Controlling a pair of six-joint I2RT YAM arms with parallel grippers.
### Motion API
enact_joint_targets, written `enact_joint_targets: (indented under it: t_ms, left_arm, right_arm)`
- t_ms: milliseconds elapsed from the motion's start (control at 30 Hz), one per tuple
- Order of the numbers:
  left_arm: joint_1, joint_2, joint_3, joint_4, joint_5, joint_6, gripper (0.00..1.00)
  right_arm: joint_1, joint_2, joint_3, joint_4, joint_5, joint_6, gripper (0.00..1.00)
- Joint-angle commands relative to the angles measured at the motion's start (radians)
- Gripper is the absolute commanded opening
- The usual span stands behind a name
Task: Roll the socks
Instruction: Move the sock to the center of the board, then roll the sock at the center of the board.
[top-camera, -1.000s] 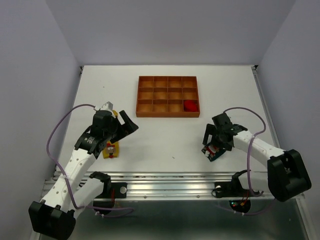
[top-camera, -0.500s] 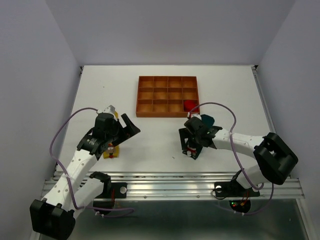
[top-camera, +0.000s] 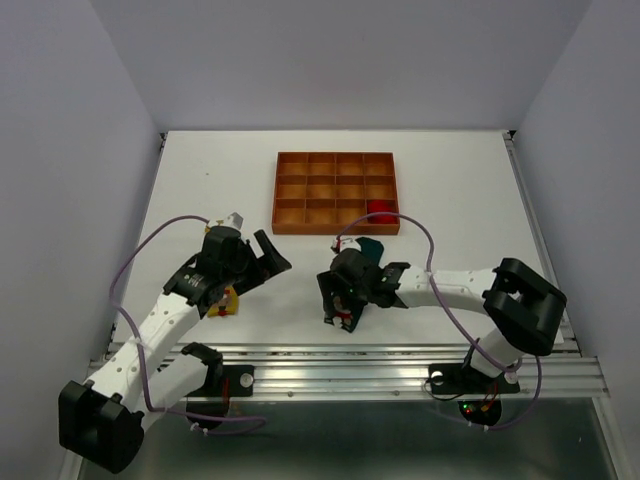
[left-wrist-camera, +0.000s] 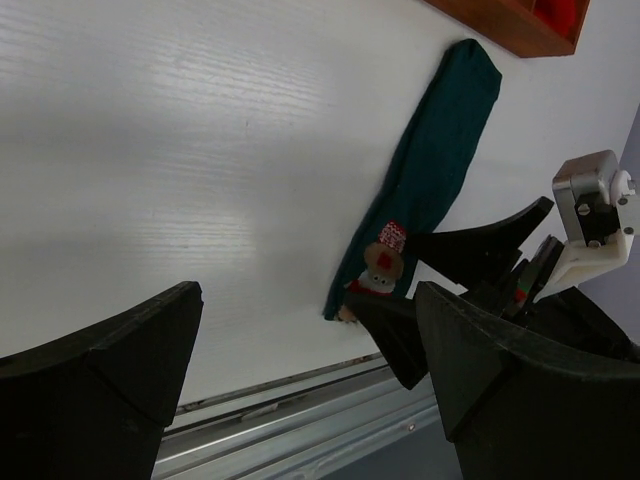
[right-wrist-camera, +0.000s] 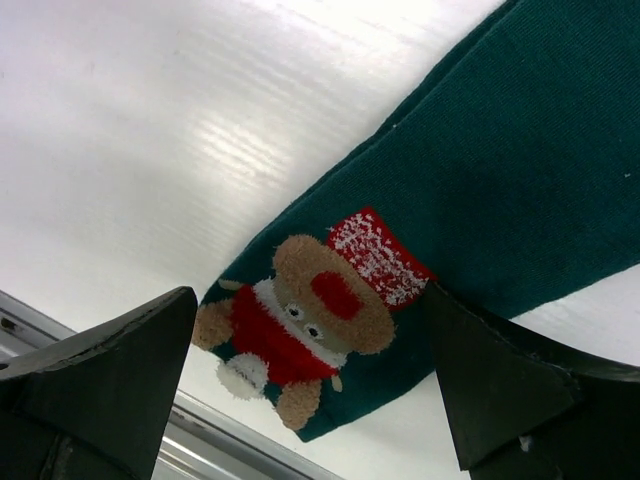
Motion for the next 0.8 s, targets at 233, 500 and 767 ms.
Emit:
enact_joint_targets:
  t_ms: [233,500,767]
  left_arm:
    - [-0.093,0.063,0.005,0.059,-0.056,-0.043,0.99]
    - [-0.096,0.088,0.004,0.058,-0.066,-0.037,0.99]
    - [-0.098,0.103,0.016,0.044,-0.079,-0.030,0.99]
  right_arm:
    - [0.197,-0.170,0.034,-0.103,0.135,-0.240,1.00]
    - [0.304,-0.180,0.002,-0.175,0.123,-0.327,0.98]
    - [0.343,-0.052,0.071,-0.255,0.223,-0.305,0.81]
